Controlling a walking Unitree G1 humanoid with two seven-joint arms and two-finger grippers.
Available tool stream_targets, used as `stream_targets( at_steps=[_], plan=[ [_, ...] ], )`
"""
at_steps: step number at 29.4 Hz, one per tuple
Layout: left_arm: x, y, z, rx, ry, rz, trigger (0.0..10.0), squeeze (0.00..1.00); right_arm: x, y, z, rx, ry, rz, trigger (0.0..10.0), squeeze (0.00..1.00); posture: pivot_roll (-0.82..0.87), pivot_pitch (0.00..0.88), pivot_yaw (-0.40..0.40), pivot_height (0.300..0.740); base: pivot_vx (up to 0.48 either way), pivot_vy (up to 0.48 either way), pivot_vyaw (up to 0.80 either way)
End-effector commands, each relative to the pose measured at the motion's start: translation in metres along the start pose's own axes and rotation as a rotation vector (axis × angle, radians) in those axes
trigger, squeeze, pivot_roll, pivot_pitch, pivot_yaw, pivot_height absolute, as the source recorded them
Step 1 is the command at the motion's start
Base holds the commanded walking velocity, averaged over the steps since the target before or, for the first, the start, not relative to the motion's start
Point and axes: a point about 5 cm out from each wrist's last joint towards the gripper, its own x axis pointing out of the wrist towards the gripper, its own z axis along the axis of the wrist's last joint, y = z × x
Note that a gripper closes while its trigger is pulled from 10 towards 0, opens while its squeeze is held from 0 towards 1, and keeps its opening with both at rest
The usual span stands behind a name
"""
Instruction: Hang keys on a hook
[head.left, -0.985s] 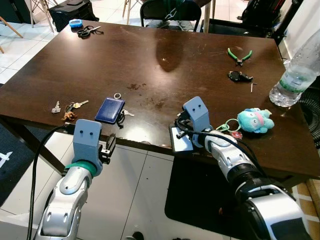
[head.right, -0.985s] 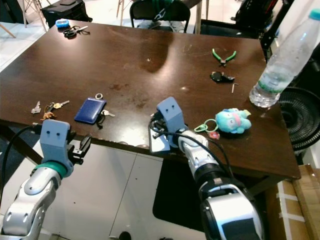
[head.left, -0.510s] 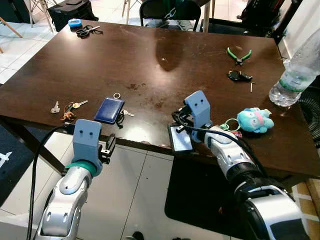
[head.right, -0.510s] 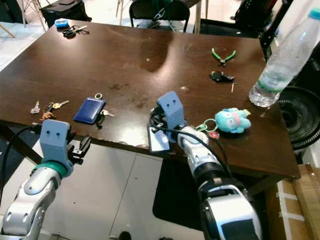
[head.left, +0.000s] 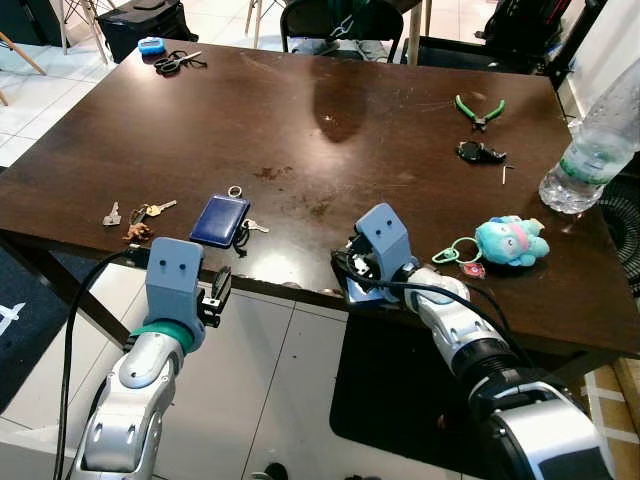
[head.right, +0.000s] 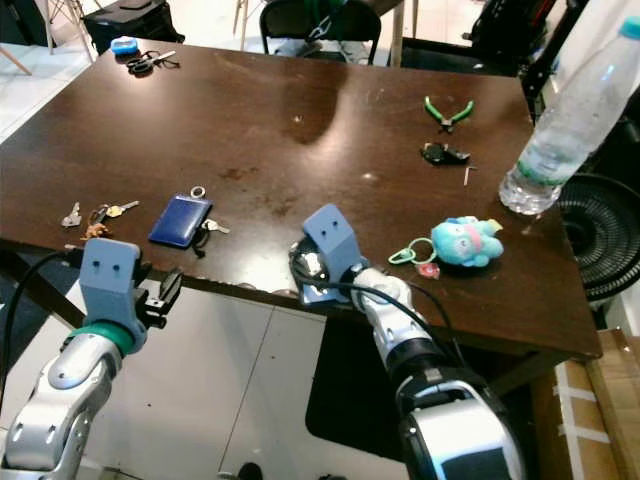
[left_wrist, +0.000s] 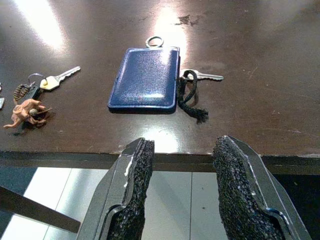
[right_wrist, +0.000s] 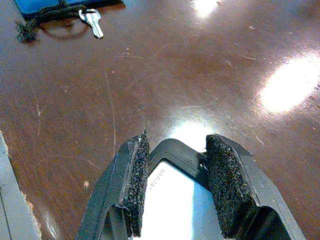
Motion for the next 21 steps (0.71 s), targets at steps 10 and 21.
stream_targets(
  at_steps=[10, 21],
  plan=[
    [-0.003, 0.001, -0.005, -0.004, 0.020, 0.006, 10.0, 0.00, -0.005, -0.012, 0.000, 0.082, -0.031, -0.070, 10.0, 0.00, 0.01, 0.146, 0.102, 0.740, 0.000, 0.000, 0.00],
    [-0.002, 0.001, -0.006, -0.003, 0.022, 0.000, 10.0, 0.00, -0.017, -0.033, -0.009, 0.173, 0.001, -0.124, 10.0, 0.00, 0.01, 0.137, 0.106, 0.740, 0.000, 0.000, 0.00]
  ],
)
